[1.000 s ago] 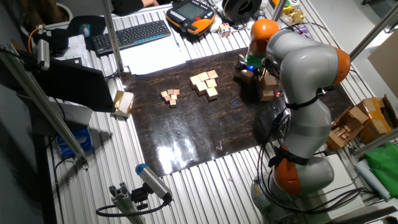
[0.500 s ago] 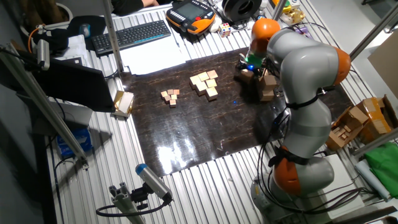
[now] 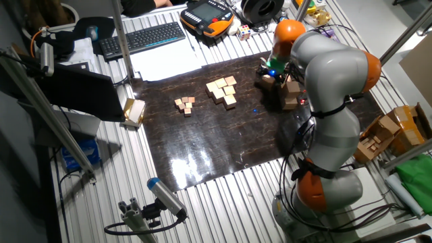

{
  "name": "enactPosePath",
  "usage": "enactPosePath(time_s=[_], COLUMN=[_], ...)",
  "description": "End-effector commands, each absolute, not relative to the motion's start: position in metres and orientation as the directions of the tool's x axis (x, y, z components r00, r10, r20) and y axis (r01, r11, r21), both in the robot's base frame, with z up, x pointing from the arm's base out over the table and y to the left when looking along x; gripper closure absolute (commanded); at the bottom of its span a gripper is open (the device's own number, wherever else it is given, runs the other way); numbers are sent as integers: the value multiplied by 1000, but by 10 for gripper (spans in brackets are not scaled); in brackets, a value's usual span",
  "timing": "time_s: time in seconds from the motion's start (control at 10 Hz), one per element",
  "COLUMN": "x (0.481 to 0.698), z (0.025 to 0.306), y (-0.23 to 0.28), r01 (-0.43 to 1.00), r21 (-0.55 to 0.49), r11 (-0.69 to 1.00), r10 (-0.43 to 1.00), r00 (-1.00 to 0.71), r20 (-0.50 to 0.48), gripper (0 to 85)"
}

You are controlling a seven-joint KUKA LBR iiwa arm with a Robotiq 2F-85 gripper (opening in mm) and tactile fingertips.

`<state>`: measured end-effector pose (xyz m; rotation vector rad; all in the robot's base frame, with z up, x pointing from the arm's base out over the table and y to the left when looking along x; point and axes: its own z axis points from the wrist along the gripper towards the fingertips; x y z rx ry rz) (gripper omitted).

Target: Stack the blocks into a pyramid shape

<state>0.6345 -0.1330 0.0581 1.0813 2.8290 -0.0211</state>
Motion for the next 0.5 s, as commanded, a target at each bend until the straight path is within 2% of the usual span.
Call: enactPosePath(time_s=[0.0,0.1,0.2,0.4], x=[634,634,634,632], z=[58,59,60,69], y=[-133,-132,-130,-125], r01=[662,659,659,663], r21=[27,26,22,9], r11=[749,752,752,749], r10=[661,657,657,659], r00=[-743,-746,-746,-743], r20=[-110,-110,-110,-113], gripper=[197,273,247,250])
